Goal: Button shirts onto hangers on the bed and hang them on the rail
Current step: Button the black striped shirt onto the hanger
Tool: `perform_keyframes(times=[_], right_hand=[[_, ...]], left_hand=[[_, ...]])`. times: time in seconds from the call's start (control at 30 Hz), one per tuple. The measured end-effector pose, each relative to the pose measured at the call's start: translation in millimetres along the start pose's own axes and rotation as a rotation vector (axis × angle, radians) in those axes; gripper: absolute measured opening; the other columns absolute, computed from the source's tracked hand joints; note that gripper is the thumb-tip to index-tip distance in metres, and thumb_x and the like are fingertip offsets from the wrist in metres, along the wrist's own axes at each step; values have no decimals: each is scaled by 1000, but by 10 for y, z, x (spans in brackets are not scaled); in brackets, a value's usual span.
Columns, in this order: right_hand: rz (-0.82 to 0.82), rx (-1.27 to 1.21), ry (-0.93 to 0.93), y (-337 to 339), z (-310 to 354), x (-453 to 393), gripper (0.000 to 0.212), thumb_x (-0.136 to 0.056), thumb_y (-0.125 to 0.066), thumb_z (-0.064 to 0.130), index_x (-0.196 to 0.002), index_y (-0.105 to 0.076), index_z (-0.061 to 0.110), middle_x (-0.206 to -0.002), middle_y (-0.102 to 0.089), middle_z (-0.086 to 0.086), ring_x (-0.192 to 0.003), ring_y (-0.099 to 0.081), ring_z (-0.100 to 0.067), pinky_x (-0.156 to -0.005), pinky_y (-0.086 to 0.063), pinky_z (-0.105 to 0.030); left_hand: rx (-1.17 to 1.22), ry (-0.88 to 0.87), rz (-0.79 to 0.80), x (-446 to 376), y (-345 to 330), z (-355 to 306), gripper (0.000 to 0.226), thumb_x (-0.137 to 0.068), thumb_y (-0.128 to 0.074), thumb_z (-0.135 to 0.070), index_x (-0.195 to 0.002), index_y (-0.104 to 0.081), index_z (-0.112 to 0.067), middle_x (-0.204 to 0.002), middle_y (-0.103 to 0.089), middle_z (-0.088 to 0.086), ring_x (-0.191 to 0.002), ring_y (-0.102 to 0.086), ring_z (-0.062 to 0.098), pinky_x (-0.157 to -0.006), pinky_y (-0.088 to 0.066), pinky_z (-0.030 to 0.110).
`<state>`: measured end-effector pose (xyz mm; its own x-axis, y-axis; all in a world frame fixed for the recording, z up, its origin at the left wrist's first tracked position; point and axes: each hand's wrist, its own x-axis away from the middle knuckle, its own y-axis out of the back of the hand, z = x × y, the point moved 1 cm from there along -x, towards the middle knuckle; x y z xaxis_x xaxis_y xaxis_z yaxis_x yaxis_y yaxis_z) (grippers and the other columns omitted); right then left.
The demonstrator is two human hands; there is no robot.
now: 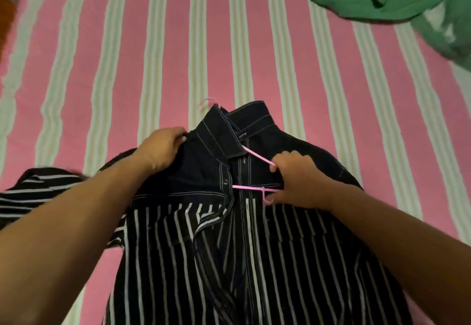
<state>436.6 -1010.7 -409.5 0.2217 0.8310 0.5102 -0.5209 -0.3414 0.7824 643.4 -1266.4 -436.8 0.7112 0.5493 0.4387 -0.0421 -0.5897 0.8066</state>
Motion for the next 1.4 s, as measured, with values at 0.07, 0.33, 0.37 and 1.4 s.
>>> perform_keyframes(times=[0.07,0.33,0.37,1.4], right_hand=[[85,-60,32,158,37,-59,56,-74,-77,64,-115,-53,34,-110,-48,8,-102,-46,-15,-96,-44,-40],[455,-263,-136,861,589,-695,20,-97,-63,24,-117,-67,25,-113,-70,4,-103,-67,-17,-95,-51,-34],[268,-299,-185,749,638,-822,12,-99,-59,26,-106,-65,18,-105,-70,-3,-97,-68,-23,-85,-53,-33],[-84,-815,-249,376,722,-528,54,-106,-44,35,-157,-31,23,-118,-60,5,-108,-57,-16,-98,-41,-31]], left_hand=[[23,-48,-77,40,89,134,24,-106,-48,-21,-112,-69,-9,-104,-71,14,-95,-63,37,-83,-50,41],[96,-233,-138,362,329,427,23,-103,-56,-21,-117,-73,-13,-109,-74,4,-98,-67,27,-89,-51,36],[121,-237,-149,378,337,409,24,-103,-56,-20,-118,-73,-13,-108,-74,3,-98,-67,25,-89,-49,33],[203,-2,-453,-301,390,-266,26,-102,-57,-22,-123,-71,-14,-114,-64,15,-109,-58,34,-96,-42,36]])
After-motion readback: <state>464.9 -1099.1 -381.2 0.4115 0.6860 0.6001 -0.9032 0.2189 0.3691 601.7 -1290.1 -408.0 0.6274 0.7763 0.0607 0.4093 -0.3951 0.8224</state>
